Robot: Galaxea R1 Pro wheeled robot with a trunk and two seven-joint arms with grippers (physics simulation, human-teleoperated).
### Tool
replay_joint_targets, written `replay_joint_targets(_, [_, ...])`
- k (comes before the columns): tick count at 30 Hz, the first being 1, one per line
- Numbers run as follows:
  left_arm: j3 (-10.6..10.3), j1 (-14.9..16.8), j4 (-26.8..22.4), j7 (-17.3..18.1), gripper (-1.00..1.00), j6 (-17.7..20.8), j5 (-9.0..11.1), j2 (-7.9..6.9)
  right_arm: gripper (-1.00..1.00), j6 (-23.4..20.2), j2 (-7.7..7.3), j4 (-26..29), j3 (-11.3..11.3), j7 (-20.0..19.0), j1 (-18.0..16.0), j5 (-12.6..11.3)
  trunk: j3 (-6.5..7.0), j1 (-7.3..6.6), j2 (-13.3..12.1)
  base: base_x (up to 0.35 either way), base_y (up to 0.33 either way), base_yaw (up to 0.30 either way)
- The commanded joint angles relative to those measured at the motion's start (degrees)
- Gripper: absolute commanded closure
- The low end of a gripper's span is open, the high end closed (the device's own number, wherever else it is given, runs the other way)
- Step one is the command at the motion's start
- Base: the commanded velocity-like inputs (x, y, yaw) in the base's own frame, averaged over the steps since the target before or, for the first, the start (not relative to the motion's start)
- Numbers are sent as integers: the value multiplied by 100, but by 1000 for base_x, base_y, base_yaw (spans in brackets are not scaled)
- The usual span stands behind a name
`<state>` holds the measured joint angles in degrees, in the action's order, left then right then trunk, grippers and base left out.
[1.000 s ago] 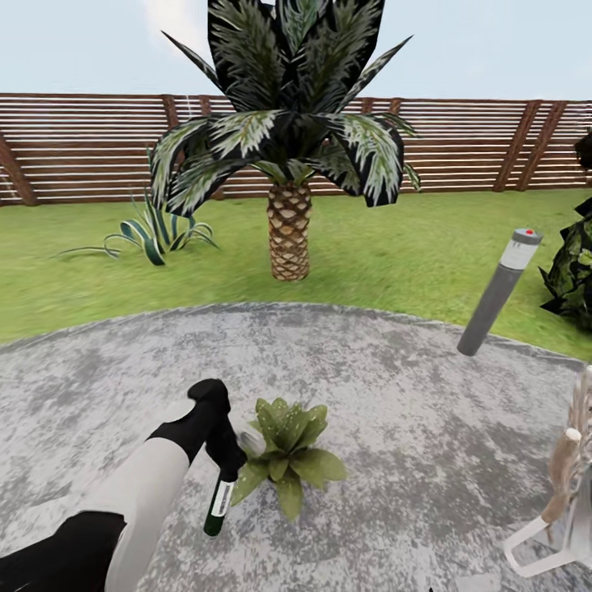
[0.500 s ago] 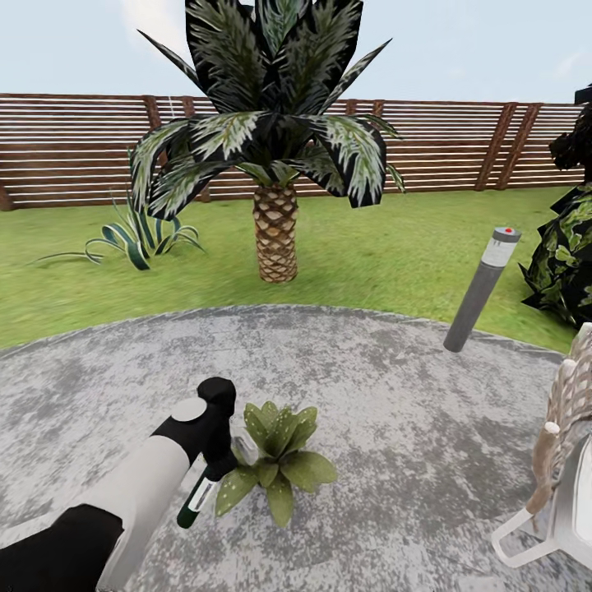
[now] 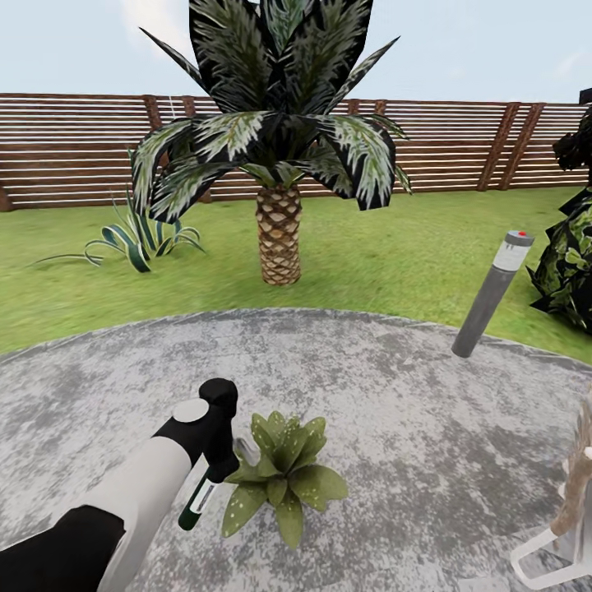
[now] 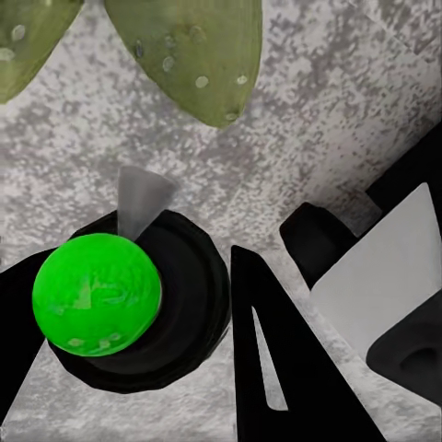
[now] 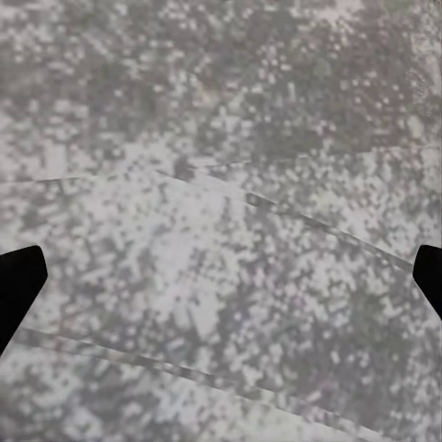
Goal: Pick up the pesticide atomizer in the garden and spray insectifuge to fully cover both potted plants in the garden.
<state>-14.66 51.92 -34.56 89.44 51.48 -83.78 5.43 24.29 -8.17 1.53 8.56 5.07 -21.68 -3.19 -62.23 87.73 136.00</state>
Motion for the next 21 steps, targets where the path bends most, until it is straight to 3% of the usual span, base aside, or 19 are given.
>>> replay_joint_targets(1, [-16, 1, 10, 56, 100, 56, -51, 1, -100, 14, 0, -3, 49, 21, -3, -33, -5, -1, 2, 5, 4, 0])
replay_joint_targets(9, [-8, -58, 37, 56, 100, 8, -51, -80, -100, 14, -33, -3, 49, 21, -3, -33, -5, -1, 2, 0, 0, 0])
replay_joint_targets(13, [-23, -33, 37, 56, 100, 41, -67, 9, -100, 14, -25, -3, 49, 21, -3, -33, -5, -1, 2, 0, 0, 0])
replay_joint_targets(16, [-20, 3, 23, 56, 100, 62, -71, 214, -100, 14, -25, -3, 49, 21, -3, -33, -5, -1, 2, 0, 0, 0])
replay_joint_targets(21, [-45, -24, 36, 56, 100, 27, -80, 193, -100, 14, -35, -3, 51, 21, 5, -24, -5, -1, 2, 0, 0, 0])
